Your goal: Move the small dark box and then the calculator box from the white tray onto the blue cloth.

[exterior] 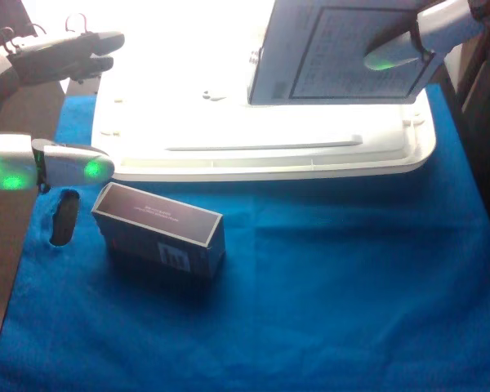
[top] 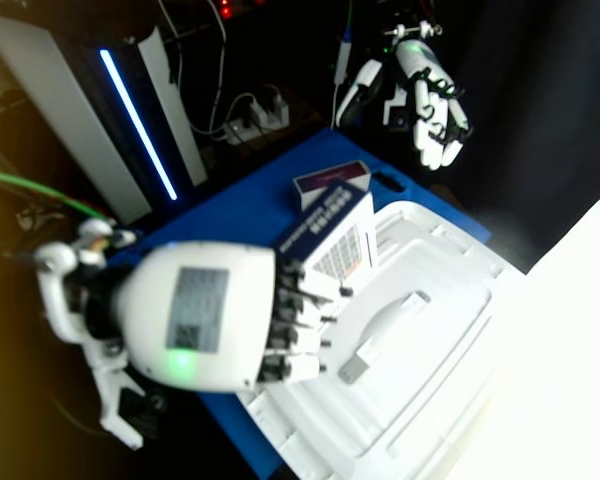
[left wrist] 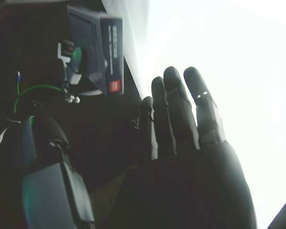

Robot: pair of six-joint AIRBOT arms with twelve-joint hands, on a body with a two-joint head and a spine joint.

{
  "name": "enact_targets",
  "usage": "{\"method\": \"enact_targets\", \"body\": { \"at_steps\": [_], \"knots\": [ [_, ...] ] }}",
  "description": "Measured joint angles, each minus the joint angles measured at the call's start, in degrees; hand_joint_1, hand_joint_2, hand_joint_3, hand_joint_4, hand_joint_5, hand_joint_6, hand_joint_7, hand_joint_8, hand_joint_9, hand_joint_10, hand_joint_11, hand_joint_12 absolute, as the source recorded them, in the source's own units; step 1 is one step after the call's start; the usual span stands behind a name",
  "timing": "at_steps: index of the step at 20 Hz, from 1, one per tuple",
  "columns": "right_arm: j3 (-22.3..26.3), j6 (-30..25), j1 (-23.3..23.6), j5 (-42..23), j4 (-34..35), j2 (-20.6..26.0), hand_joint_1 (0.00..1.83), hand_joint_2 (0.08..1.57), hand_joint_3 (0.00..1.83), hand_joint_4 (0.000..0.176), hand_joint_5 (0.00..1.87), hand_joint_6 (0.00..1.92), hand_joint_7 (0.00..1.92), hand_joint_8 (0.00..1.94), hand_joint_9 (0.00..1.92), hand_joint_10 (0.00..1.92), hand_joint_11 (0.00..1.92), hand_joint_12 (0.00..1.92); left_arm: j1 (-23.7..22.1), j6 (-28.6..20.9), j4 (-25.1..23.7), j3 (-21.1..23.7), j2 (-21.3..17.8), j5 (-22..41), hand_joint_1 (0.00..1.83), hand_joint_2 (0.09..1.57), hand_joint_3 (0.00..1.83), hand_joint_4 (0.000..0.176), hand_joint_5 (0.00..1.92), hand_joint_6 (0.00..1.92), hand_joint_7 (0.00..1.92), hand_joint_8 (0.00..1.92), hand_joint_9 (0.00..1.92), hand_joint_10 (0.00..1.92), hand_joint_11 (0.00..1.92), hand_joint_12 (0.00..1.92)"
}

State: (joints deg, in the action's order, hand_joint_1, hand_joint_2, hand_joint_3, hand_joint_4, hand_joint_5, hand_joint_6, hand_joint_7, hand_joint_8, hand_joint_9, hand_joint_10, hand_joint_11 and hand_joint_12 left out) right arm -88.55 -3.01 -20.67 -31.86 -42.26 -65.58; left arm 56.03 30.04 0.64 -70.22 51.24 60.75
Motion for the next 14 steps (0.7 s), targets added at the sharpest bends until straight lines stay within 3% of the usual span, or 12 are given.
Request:
{"method": "enact_targets", "body": {
  "at_steps": [4,6,9,11,14],
  "knots": [
    [3.52,-0.07,1.97,-1.11,-3.98,2.38,1.13,1.18,0.00,0.000,0.86,1.15,1.32,0.26,1.16,1.04,0.99,1.51,1.11,0.04,0.81,0.00,0.46,-0.09,0.60,0.87,0.00,0.118,0.27,0.00,0.42,0.00,0.46,0.00,0.00,1.04],
    [5.33,-0.11,1.97,-1.81,-5.64,3.28,1.13,1.16,0.00,0.000,0.89,1.10,1.36,0.27,1.18,1.01,0.98,1.54,1.36,0.07,1.11,0.00,0.46,-0.02,0.61,0.87,0.00,0.116,0.26,0.00,0.41,0.00,0.45,0.00,0.00,1.01],
    [7.34,-0.13,1.97,-2.71,-6.75,4.09,1.14,1.15,0.00,0.000,0.91,1.08,1.36,0.32,1.20,1.12,1.07,1.57,1.73,0.07,1.36,0.00,0.46,0.02,0.62,0.84,0.00,0.108,0.28,0.00,0.44,0.01,0.48,0.01,0.00,1.04],
    [8.70,-0.33,1.97,-3.15,-7.91,4.50,1.13,1.16,0.00,0.000,0.89,1.10,1.34,0.32,1.19,1.05,1.07,1.48,2.56,0.24,2.23,0.02,0.52,0.44,0.60,0.83,0.00,0.102,0.26,0.00,0.40,0.00,0.46,0.00,0.00,1.04],
    [8.87,-3.98,1.97,-3.98,-12.09,4.57,1.13,1.17,0.00,0.000,0.88,1.13,1.35,0.36,1.21,1.07,1.05,1.52,3.74,0.28,3.28,0.07,0.81,0.68,0.57,0.88,0.01,0.097,0.24,0.00,0.37,0.00,0.41,0.00,0.00,0.98]
  ]
}}
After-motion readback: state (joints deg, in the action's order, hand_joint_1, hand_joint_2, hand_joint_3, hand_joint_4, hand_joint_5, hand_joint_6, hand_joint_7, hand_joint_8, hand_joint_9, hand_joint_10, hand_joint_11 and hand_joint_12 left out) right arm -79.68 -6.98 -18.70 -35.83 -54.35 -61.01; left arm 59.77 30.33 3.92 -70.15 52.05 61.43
